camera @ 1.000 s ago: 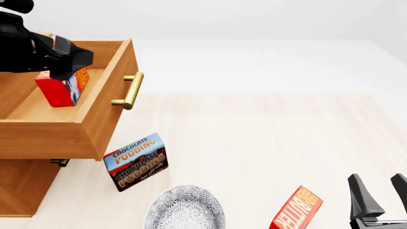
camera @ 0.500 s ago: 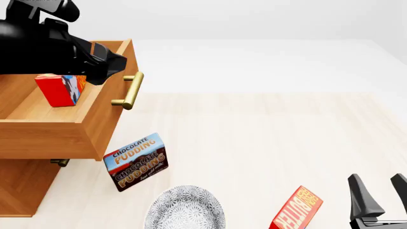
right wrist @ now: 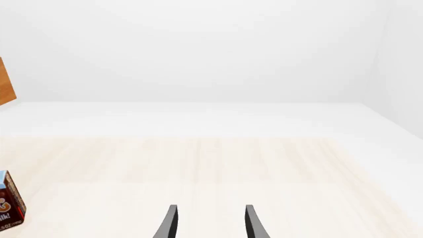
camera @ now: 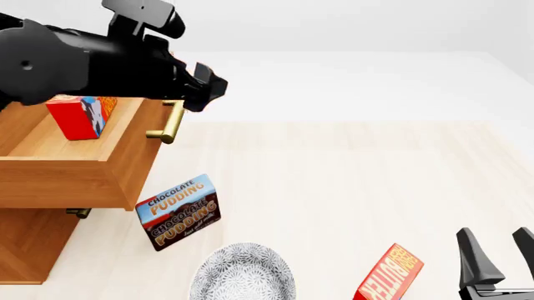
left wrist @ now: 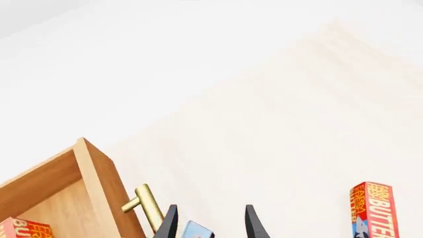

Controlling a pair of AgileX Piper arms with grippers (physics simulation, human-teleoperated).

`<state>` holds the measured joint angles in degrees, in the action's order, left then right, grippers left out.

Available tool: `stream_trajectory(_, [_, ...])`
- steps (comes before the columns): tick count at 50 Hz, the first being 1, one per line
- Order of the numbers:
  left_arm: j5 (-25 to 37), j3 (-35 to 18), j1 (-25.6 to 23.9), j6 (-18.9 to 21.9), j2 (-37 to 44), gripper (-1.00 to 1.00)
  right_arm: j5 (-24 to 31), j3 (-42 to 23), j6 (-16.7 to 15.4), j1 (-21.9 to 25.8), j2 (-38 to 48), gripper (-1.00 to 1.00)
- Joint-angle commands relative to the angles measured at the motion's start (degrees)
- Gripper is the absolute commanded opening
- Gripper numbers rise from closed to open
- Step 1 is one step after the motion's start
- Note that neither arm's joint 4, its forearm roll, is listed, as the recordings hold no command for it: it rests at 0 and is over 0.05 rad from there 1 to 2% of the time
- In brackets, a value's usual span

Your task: Put the butter at the front in the top drawer of the cabinet and close it.

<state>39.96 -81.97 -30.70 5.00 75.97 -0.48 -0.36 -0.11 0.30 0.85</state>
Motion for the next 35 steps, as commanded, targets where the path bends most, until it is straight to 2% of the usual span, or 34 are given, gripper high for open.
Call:
stream_trajectory(1, [-3.52, -1.61, -2.70, -2.09, 5.25, 1.00, -0.05, 0.05, 0.03, -0.02, 0.01, 1.00])
stream_trajectory(9, [-5.72, -4.04, -4.32, -4.14, 9.38, 1.00, -0.04, 0.05, 0.03, -0.02, -0.01, 1.00])
stream_trajectory(35, [-15.46, -2.15, -4.36, -9.73, 18.15, 1.00, -0.05, 0.05, 0.03, -0.02, 0.01, 1.00])
